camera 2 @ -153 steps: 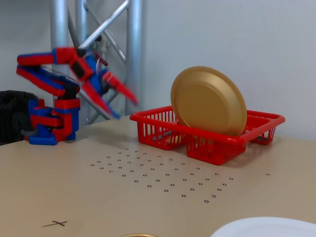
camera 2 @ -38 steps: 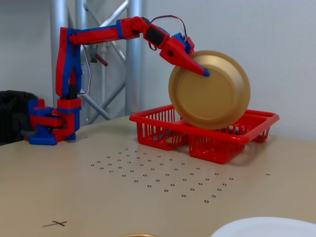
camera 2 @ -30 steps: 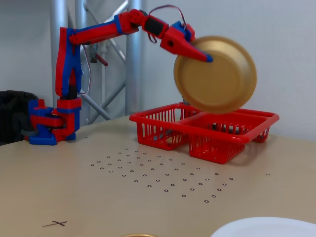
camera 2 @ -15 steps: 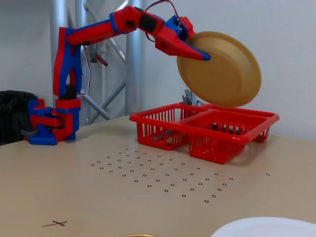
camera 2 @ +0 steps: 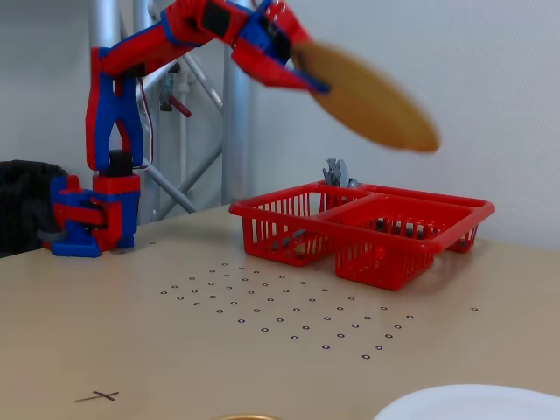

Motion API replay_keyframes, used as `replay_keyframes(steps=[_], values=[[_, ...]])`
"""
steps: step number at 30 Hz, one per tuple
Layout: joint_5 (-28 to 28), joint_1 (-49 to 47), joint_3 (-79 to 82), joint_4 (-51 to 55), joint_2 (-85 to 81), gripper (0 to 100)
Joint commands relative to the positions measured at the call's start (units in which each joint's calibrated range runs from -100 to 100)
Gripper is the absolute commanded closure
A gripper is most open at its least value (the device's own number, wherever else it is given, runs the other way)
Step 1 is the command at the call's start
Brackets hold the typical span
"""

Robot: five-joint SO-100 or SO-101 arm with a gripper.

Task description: Grasp the plate, place it on the cross drawn on the table.

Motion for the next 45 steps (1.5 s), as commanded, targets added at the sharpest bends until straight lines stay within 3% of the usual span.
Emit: replay_keyframes(steps=[1, 9, 14, 17, 25, 32, 45], values=[[-2.2, 3.2, -6.1, 2.6, -3.7, 100], [-5.7, 11.8, 3.0, 3.1, -14.3, 100], [-6.5, 16.8, 25.2, -4.1, -25.2, 100], [-7.3, 20.4, 28.3, -3.7, -26.2, 100], [-8.4, 31.1, 29.0, -3.5, -22.6, 100], [-6.0, 38.2, 35.5, -5.7, -19.8, 100], [-7.3, 42.7, 41.0, -16.3, -7.8, 100]])
